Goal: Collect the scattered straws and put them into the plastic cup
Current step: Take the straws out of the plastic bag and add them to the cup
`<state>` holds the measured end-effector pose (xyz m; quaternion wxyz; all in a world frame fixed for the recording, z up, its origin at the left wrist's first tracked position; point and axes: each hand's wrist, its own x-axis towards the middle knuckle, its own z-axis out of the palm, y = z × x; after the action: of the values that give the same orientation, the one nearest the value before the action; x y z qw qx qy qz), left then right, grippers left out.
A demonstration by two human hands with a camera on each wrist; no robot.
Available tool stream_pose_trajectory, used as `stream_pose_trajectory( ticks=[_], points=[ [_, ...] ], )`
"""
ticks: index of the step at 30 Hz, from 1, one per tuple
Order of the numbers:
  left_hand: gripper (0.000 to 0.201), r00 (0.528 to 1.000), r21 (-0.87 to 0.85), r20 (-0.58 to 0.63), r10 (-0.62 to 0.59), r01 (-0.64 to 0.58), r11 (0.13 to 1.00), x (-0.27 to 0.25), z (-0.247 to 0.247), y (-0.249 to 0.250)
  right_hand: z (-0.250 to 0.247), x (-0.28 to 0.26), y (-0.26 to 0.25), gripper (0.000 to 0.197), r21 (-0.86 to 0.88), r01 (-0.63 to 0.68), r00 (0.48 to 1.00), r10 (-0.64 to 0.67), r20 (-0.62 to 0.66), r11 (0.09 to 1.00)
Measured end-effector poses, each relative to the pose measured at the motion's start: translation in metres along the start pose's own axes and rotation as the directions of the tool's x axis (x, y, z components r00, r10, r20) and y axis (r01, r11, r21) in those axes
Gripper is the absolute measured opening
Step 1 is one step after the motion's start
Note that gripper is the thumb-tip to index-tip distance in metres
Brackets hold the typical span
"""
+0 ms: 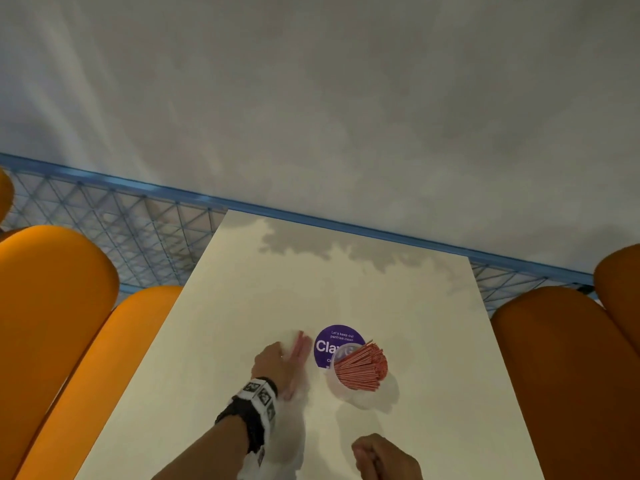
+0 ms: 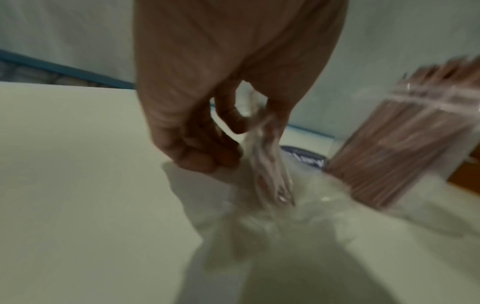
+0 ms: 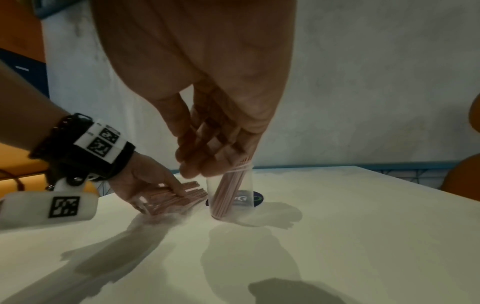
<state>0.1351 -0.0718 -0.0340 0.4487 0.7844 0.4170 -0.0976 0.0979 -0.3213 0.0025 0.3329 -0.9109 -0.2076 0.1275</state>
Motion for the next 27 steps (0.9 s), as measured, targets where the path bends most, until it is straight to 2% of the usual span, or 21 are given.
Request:
stream_pose_trajectory(
  ticks=[2, 3, 5, 6, 8, 10, 12, 14, 16, 17, 18, 20, 21, 22, 23, 24, 27],
  points=[
    [0.032, 0.996, -0.272, 0.061, 0.058, -0.039, 0.961, -0.014, -0.013, -0.009, -0.007, -0.002, -0.007, 0.009, 0.119, -0.003, 0.998, -0.005, 0.065, 0.993],
    [0.024, 0.99, -0.378, 0.102, 0.1, -0.054, 0.924, -0.023, -0.021, -0.014, -0.008, 0.0, -0.017, 0.012, 0.173, -0.01, 0.997, -0.004, 0.083, 0.985],
    [0.024, 0.968, -0.561, 0.191, 0.161, -0.027, 0.827, -0.041, -0.037, -0.023, -0.01, 0.005, -0.037, 0.019, 0.265, -0.019, 0.995, -0.009, 0.104, 0.964],
    [0.025, 0.957, -0.62, 0.221, 0.191, -0.013, 0.784, -0.052, -0.044, -0.025, -0.01, 0.008, -0.046, 0.021, 0.311, -0.025, 0.995, -0.006, 0.099, 0.95],
    [0.023, 0.95, -0.656, 0.191, 0.247, -0.063, 0.752, -0.078, -0.057, -0.02, -0.01, 0.013, -0.063, 0.018, 0.379, -0.054, 0.997, 0.032, 0.064, 0.924],
    [0.023, 0.953, -0.567, 0.074, 0.294, -0.202, 0.798, -0.105, -0.062, -0.011, -0.015, 0.016, -0.084, 0.004, 0.467, -0.144, 0.989, 0.11, 0.1, 0.872],
    [0.023, 0.924, -0.422, 0.006, 0.383, -0.345, 0.838, -0.137, -0.064, 0.0, -0.018, 0.018, -0.101, 0.038, 0.56, -0.233, 0.968, 0.137, 0.209, 0.795],
    [0.015, 0.826, -0.372, 0.145, 0.544, -0.464, 0.804, -0.17, -0.063, 0.012, -0.02, 0.019, -0.114, 0.055, 0.699, -0.303, 0.945, 0.11, 0.307, 0.648],
    [0.035, 0.715, -0.309, 0.28, 0.64, -0.564, 0.766, -0.194, -0.063, 0.017, -0.028, 0.018, -0.121, 0.046, 0.821, -0.395, 0.918, 0.139, 0.372, 0.413],
    [0.037, 0.689, -0.302, 0.279, 0.669, -0.599, 0.742, -0.202, -0.066, 0.019, -0.034, 0.018, -0.12, 0.039, 0.841, -0.44, 0.898, 0.168, 0.407, 0.314],
    [0.034, 0.687, -0.322, 0.236, 0.687, -0.612, 0.722, -0.209, -0.071, 0.02, -0.041, 0.018, -0.12, 0.034, 0.846, -0.467, 0.883, 0.182, 0.432, 0.256],
    [0.024, 0.709, -0.34, 0.026, 0.705, -0.656, 0.673, -0.22, -0.079, 0.018, -0.055, 0.017, -0.118, 0.03, 0.864, -0.472, 0.879, 0.165, 0.447, 0.174],
    [0.021, 0.697, -0.255, -0.099, 0.711, -0.708, 0.658, -0.223, -0.082, 0.014, -0.06, 0.017, -0.117, 0.028, 0.886, -0.453, 0.887, 0.151, 0.436, 0.098],
    [0.022, 0.649, -0.121, -0.183, 0.738, -0.76, 0.638, -0.227, -0.084, 0.011, -0.064, 0.016, -0.117, 0.029, 0.901, -0.434, 0.892, 0.146, 0.428, 0.015],
    [0.029, 0.592, 0.004, -0.205, 0.78, -0.796, 0.605, -0.229, -0.085, 0.008, -0.068, 0.017, -0.118, 0.031, 0.903, -0.427, 0.892, 0.144, 0.428, -0.044],
    [0.041, 0.548, 0.11, -0.173, 0.818, -0.815, 0.569, -0.229, -0.084, 0.003, -0.07, 0.017, -0.117, 0.035, 0.903, -0.424, 0.892, 0.143, 0.43, -0.07],
    [0.08, 0.466, 0.317, -0.061, 0.883, -0.829, 0.46, -0.233, -0.073, -0.001, -0.075, 0.015, -0.117, 0.042, 0.898, -0.434, 0.891, 0.116, 0.439, -0.067]
  ],
)
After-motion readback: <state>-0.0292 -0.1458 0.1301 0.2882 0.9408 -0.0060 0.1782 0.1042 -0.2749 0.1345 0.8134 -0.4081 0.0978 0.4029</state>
